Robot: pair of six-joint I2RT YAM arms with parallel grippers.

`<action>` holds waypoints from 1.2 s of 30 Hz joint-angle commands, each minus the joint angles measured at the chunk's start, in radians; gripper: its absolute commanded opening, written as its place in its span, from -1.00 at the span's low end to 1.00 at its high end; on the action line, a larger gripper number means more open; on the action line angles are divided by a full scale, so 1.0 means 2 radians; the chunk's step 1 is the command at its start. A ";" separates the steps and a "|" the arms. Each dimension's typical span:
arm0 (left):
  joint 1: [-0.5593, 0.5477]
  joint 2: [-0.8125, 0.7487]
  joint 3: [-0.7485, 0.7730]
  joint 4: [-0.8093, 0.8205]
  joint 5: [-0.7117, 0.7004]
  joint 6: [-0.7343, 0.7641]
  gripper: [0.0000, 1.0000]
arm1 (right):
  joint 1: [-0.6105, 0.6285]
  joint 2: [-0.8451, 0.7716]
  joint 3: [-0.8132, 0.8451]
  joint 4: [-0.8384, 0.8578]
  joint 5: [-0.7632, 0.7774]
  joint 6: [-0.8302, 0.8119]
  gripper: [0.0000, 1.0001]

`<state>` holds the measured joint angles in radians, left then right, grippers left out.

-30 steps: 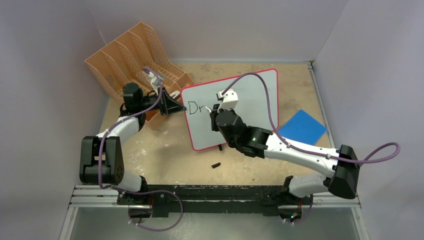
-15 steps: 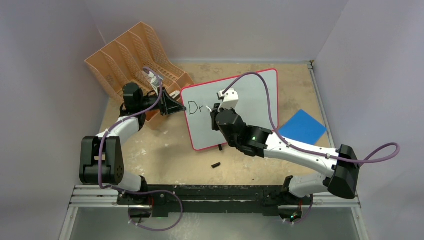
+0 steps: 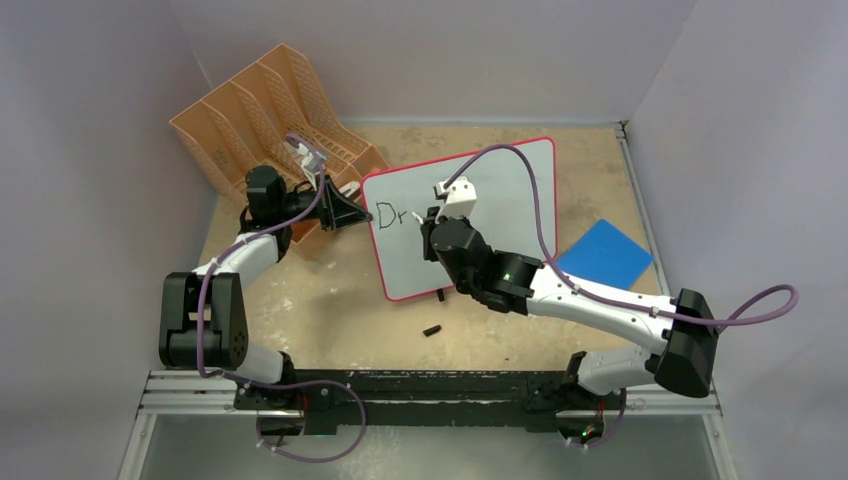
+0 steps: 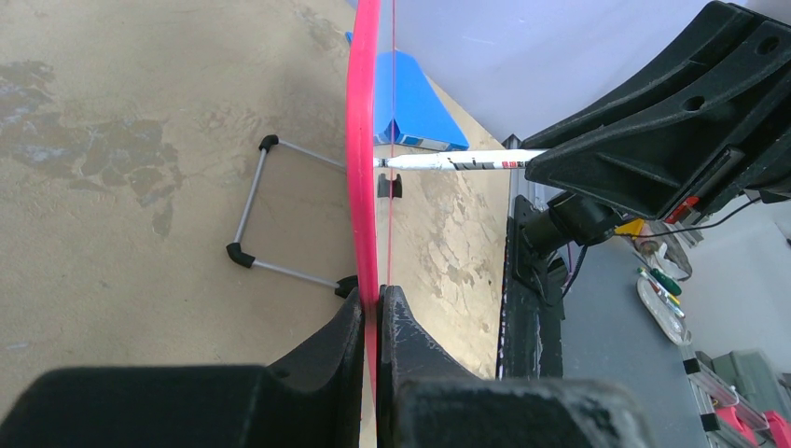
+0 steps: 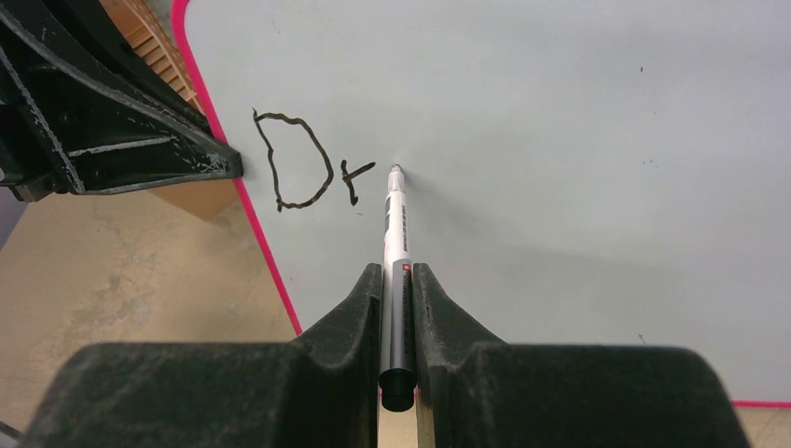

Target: Write a sentence on the whiteboard

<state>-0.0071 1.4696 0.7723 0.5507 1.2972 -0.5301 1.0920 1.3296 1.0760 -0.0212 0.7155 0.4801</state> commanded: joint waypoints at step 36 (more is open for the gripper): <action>-0.007 -0.015 0.007 0.009 0.020 0.018 -1.00 | -0.012 -0.015 0.010 -0.016 0.055 0.004 -1.00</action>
<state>-0.0078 1.4696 0.7723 0.5442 1.2861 -0.5297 1.0832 1.3209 1.0760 -0.0692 0.7681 0.4969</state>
